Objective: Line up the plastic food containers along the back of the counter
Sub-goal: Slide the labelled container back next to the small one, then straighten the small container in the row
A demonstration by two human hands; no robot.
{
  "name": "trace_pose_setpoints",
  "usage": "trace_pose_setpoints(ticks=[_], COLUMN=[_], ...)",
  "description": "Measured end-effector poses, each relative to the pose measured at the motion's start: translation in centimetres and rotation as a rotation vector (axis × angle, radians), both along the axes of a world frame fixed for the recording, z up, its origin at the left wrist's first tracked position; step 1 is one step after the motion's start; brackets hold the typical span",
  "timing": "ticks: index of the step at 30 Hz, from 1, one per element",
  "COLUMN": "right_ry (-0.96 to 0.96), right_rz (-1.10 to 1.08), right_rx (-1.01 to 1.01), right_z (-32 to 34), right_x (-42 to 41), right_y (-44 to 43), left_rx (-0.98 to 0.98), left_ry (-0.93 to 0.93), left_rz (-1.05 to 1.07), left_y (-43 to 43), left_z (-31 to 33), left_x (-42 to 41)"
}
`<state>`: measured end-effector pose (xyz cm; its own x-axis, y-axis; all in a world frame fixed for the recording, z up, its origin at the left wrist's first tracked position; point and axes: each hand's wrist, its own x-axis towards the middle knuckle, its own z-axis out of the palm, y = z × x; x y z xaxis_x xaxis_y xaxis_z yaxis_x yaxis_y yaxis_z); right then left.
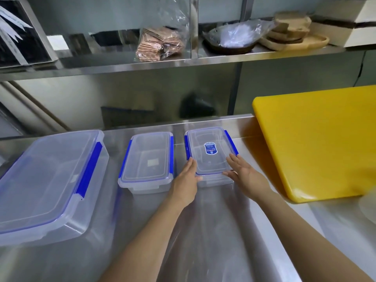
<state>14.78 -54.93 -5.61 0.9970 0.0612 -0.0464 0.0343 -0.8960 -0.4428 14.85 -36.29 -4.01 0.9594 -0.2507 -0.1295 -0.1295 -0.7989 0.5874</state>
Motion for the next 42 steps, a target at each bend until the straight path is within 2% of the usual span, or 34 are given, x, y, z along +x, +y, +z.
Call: trace_pose_setpoints(ticks=[11, 15, 17, 20, 22, 24, 27, 31, 35, 37, 39, 42], right_ry=[0.004, 0.032, 0.029, -0.135, -0.23, -0.207, -0.072, 0.06, 0.135, 0.173, 0.188, 0.205], right_rz=[-0.076, -0.064, -0.067, -0.106, -0.113, -0.101, -0.012, 0.082, 0.135, 0.155, 0.164, 0.184], right_rx=[-0.065, -0.155, -0.256, -0.286, -0.155, 0.031, 0.234, 0.342, 0.337, 0.327, 0.322, 0.28], right_z=[0.1, 0.3, 0.7, 2.0, 3.1, 4.1, 4.6, 3.7, 2.1, 1.4, 1.2, 0.9], right_x=[-0.8, -0.6, -0.6, -1.0, -1.1, -1.1, -0.9, 0.0, 0.6, 0.8, 0.9, 1.3], right_y=[-5.8, -6.4, -6.1, -4.4, -2.0, 1.2, 6.2, 11.5, 13.9, 14.7, 14.8, 14.4], left_rx=[-0.089, 0.007, 0.084, 0.027, -0.061, -0.08, -0.037, -0.104, -0.076, -0.167, -0.226, -0.209], left_ry=[0.023, -0.02, -0.113, -0.266, -0.418, -0.528, -0.393, -0.162, -0.089, -0.025, -0.01, -0.033], left_rz=[-0.058, -0.086, -0.104, 0.044, 0.223, 0.38, 0.536, 0.587, 0.66, 0.694, 0.693, 0.679], left_y=[-5.9, -6.2, -5.4, -3.0, -0.5, 2.5, 7.4, 11.1, 12.1, 12.3, 12.0, 11.0], left_z=[-1.1, -1.4, -1.2, 0.0, 1.1, 1.4, 0.7, -0.6, -1.5, -2.0, -2.1, -1.8], left_x=[1.0, 1.2, 1.1, 0.6, 0.5, 0.7, 1.4, 1.1, 0.9, 0.9, 1.0, 1.1])
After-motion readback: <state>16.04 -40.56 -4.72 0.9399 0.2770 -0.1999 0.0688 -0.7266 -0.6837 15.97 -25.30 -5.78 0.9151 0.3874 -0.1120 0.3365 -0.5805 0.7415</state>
